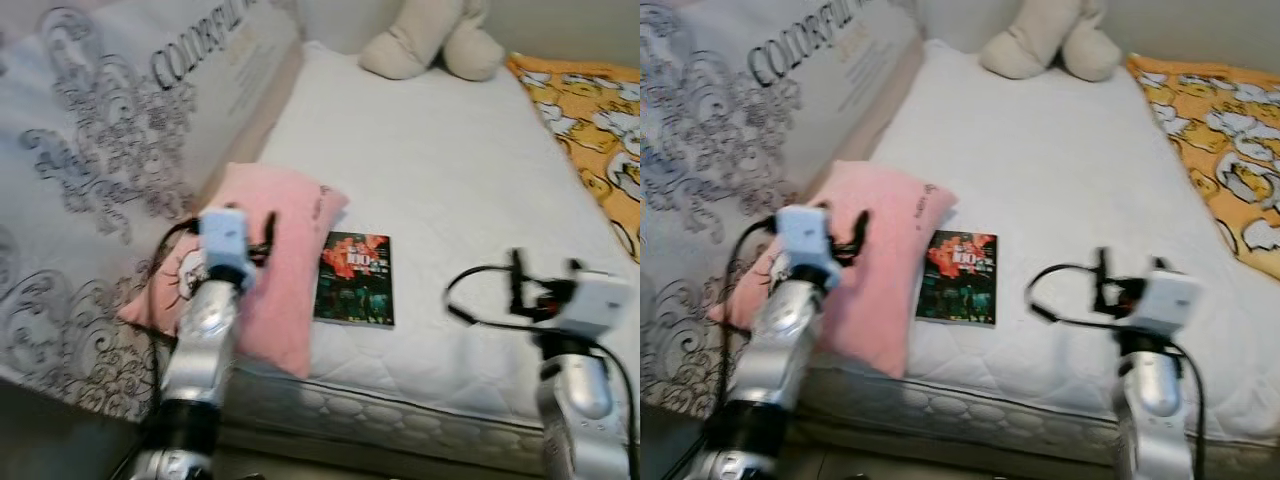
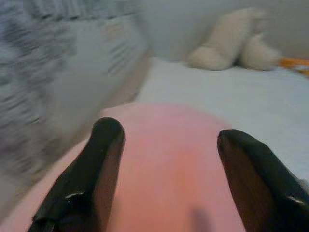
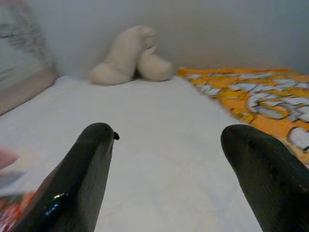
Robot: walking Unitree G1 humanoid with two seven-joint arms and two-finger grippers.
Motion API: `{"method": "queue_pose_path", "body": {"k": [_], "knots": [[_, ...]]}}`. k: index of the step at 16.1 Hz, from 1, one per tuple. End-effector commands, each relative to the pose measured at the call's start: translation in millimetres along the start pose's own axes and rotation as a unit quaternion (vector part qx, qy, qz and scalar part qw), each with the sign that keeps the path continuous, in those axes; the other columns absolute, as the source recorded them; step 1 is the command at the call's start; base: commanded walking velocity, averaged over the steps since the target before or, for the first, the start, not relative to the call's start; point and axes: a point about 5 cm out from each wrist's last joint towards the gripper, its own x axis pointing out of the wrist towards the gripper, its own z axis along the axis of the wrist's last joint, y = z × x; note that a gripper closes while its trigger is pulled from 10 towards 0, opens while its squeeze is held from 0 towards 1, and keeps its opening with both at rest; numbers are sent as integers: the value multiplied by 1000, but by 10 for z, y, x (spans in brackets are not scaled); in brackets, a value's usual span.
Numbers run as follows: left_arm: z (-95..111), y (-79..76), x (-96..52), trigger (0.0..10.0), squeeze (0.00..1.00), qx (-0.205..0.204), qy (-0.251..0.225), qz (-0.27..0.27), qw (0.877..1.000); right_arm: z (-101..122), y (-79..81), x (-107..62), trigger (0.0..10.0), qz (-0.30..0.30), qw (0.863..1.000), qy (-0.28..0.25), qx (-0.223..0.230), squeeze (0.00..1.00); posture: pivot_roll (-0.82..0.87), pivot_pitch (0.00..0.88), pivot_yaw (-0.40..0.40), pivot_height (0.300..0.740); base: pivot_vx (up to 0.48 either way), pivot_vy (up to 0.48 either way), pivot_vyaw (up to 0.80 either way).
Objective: Clean up the room
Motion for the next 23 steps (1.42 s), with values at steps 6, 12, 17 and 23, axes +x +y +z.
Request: {"method": "queue_pose_path", "body": {"k": [6,12,17,23], "knots": [[-161,-90,-40,10000,1000,52,21,-36,998,-244,136,-104,10000,59,997,8,-52,0,-126,0,6,740,0,0,0],[-124,-162,-15,10000,0,56,7,-52,997,-222,178,-83,10000,55,998,3,-35,0,-136,0,0,740,0,-326,0],[-86,-136,35,10000,0,48,3,-47,998,-209,268,-20,10000,72,997,5,-28,0,-115,0,3,740,0,-416,0],[-149,-122,-49,10000,0,46,13,-47,998,-222,370,-45,10000,103,994,11,-36,0,-116,0,1,740,80,-414,0]]}}
